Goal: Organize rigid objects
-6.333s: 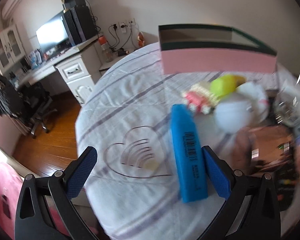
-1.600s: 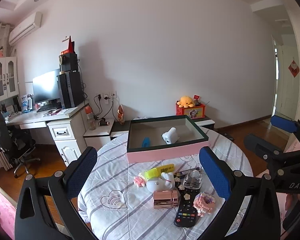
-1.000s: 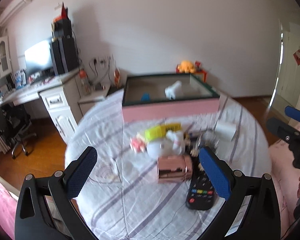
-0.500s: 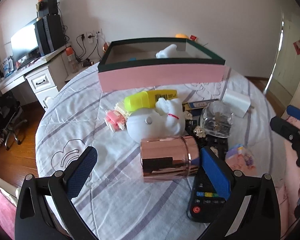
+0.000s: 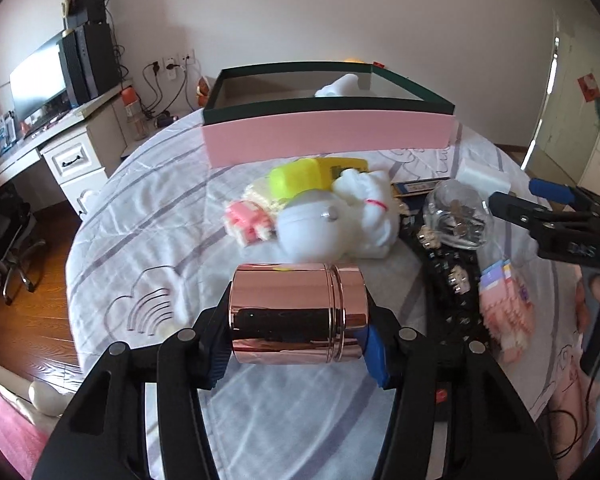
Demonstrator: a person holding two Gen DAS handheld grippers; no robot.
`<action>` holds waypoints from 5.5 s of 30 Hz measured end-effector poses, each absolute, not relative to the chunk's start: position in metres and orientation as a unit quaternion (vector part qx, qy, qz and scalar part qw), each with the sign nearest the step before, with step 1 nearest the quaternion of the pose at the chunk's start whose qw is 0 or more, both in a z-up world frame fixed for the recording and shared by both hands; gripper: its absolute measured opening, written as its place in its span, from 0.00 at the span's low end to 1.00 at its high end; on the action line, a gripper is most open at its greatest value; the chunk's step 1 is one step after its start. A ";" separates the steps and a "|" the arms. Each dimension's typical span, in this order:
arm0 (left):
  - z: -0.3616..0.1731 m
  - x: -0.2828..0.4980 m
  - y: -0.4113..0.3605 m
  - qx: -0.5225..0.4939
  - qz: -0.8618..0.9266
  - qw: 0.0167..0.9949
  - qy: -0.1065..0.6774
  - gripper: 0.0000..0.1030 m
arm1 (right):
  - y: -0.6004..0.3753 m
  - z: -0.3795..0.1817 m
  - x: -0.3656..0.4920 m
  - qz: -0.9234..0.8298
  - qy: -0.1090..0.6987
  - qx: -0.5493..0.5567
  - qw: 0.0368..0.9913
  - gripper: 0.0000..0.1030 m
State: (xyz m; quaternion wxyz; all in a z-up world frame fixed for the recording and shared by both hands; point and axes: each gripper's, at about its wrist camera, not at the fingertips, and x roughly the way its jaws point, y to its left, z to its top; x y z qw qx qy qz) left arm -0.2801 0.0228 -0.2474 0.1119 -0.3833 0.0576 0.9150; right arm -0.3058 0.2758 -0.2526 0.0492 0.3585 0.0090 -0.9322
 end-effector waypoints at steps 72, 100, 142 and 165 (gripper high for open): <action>-0.140 -0.282 0.000 -0.253 0.964 0.083 0.025 0.53 | 0.241 -0.154 -0.280 -0.955 0.022 0.269 0.121 0.07; -0.189 -0.319 -0.003 -0.307 0.947 0.086 0.031 0.53 | 0.241 -0.253 -0.383 -0.910 -0.024 0.410 0.058 0.60; -0.091 -0.297 0.000 -0.190 0.980 0.016 0.064 0.53 | 0.234 -0.116 -0.303 -0.965 0.024 0.228 0.130 0.54; -0.189 -0.486 0.074 -0.323 0.936 0.094 0.106 0.53 | 0.247 -0.215 -0.464 -0.931 0.021 0.346 0.111 0.55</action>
